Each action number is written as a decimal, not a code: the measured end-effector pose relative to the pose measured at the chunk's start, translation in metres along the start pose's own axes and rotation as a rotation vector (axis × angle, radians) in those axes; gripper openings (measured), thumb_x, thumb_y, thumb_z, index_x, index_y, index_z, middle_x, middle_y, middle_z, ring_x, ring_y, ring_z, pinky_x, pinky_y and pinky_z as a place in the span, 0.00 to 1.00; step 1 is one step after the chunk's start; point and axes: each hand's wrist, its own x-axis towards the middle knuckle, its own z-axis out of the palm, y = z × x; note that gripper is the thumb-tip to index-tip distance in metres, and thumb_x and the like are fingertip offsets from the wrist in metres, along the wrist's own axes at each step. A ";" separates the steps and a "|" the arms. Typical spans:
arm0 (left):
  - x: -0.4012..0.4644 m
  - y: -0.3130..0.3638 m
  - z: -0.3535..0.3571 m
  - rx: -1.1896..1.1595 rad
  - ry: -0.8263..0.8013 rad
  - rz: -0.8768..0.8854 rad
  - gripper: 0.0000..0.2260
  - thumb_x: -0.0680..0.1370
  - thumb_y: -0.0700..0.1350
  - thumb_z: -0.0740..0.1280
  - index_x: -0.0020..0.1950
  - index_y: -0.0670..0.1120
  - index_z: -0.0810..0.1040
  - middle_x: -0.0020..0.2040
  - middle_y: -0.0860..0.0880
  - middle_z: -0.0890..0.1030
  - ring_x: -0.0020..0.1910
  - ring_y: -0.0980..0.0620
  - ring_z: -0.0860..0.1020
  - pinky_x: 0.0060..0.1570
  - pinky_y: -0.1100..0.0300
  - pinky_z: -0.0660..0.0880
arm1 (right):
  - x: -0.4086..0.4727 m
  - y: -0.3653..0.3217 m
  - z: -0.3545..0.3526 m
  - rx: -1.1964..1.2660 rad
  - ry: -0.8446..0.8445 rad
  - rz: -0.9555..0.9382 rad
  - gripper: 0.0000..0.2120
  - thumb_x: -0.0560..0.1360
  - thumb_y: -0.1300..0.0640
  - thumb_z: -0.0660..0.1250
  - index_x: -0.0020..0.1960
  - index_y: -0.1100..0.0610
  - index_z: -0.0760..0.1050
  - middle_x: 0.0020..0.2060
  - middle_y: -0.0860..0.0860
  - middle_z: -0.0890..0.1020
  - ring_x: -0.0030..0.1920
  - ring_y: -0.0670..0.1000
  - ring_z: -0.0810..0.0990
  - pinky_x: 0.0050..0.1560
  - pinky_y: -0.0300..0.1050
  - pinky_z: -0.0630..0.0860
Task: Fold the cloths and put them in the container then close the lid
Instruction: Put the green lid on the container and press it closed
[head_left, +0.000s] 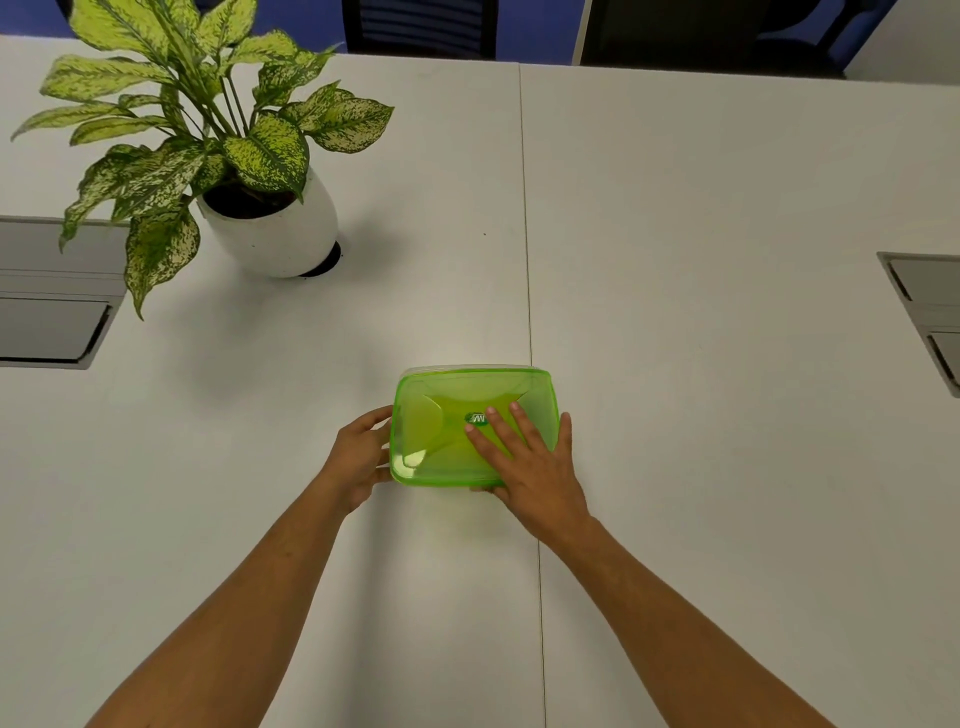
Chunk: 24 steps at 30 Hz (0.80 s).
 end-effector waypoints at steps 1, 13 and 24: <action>0.000 0.001 0.000 0.002 -0.002 0.003 0.11 0.80 0.39 0.63 0.59 0.50 0.78 0.45 0.48 0.84 0.32 0.49 0.82 0.29 0.58 0.78 | 0.001 0.000 0.002 0.003 0.001 -0.005 0.36 0.72 0.35 0.61 0.76 0.44 0.56 0.75 0.51 0.63 0.75 0.59 0.58 0.62 0.80 0.57; 0.003 -0.005 0.002 -0.051 -0.005 0.013 0.13 0.82 0.52 0.59 0.53 0.52 0.83 0.48 0.48 0.85 0.40 0.50 0.84 0.38 0.53 0.80 | 0.012 0.001 0.005 0.064 -0.009 0.055 0.39 0.70 0.29 0.58 0.76 0.41 0.52 0.77 0.49 0.58 0.77 0.56 0.52 0.64 0.74 0.57; 0.015 0.004 0.016 0.151 0.208 0.114 0.13 0.76 0.56 0.68 0.48 0.45 0.80 0.51 0.45 0.82 0.53 0.42 0.80 0.52 0.40 0.80 | 0.016 0.005 0.006 0.055 0.014 0.049 0.37 0.71 0.27 0.53 0.75 0.41 0.52 0.77 0.49 0.60 0.77 0.55 0.55 0.61 0.73 0.61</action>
